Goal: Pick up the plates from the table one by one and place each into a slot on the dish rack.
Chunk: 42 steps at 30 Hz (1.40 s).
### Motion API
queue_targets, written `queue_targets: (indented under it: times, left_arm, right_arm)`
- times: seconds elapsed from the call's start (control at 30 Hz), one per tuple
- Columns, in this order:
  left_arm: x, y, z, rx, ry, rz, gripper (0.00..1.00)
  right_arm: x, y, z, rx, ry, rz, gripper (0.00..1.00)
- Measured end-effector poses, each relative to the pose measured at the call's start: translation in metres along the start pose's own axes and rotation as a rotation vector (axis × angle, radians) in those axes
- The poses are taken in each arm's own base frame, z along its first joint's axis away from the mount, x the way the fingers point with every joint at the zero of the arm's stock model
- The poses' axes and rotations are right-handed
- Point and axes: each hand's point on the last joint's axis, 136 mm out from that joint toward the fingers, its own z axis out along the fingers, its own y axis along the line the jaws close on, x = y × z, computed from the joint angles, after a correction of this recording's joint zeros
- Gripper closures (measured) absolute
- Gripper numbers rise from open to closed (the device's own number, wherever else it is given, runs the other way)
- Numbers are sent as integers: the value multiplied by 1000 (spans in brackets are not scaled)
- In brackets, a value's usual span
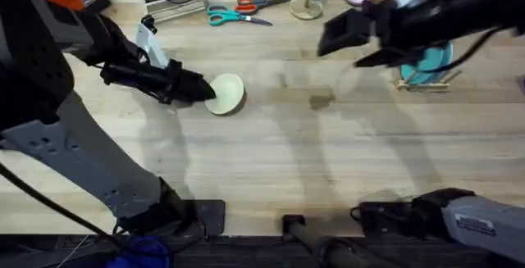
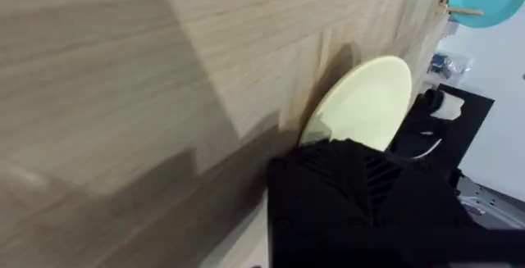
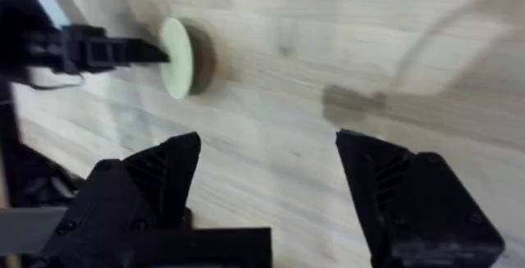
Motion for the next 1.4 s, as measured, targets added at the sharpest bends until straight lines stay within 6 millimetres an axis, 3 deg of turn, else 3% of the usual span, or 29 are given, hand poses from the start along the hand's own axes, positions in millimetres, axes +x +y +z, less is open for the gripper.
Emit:
queue_targets:
  times: [0.27, 0.67, 0.97, 1.4]
  left_arm:
    - [0, 0, 0, 0, 0, 1, 960]
    - [-1, 0, 0, 0, -2, 3, 960]
    - [-1, 0, 0, 0, -2, 3, 960]
    - [-1, 0, 0, 0, -2, 3, 960]
  right_arm:
    - [12, 11, 50, -132, -13, 95, 7]
    - [15, 32, 85, -208, -2, 169, 8]
    - [18, 62, 137, -272, 35, 187, 8]
    - [46, 98, 196, -339, 112, 192, 7]
